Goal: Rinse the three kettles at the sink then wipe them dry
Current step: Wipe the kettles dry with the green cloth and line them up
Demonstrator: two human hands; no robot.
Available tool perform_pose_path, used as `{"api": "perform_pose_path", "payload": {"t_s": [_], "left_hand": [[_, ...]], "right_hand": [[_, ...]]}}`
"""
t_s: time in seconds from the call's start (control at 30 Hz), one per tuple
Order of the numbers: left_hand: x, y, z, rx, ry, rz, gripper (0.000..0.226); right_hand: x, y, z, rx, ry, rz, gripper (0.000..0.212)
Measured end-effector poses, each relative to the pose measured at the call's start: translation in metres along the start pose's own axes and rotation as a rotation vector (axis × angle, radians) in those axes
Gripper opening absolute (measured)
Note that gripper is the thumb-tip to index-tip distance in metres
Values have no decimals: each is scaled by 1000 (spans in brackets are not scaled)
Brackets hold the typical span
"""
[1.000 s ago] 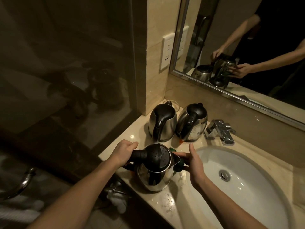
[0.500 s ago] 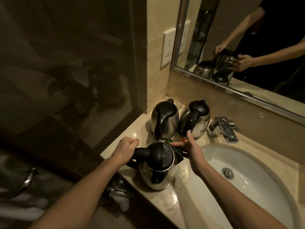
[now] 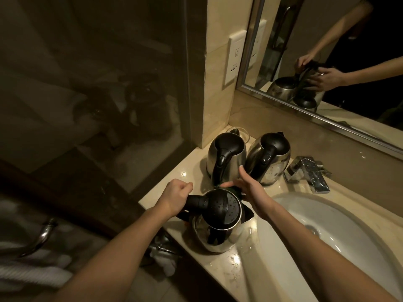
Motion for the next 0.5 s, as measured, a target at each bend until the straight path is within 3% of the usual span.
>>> {"api": "perform_pose_path", "payload": {"t_s": [0.13, 0.37, 0.5], "left_hand": [[-2, -1, 0, 2, 7, 4, 60], [-5, -4, 2, 1, 3, -7, 59], [-4, -4, 2, -9, -3, -16, 59]], "right_hand": [[-4, 0, 0, -26, 13, -2, 74], [24, 2, 1, -43, 200, 149, 67], [0, 11, 1, -18, 237, 48, 62]]}}
Point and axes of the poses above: each hand's wrist, its own y-axis away from the middle knuckle, its own z-axis out of the palm, x = y × z, the point moved 6 cm from there along -y, towards the middle knuckle, and after that the axes turned 6 degrees about -z, right-handed, at the moved point
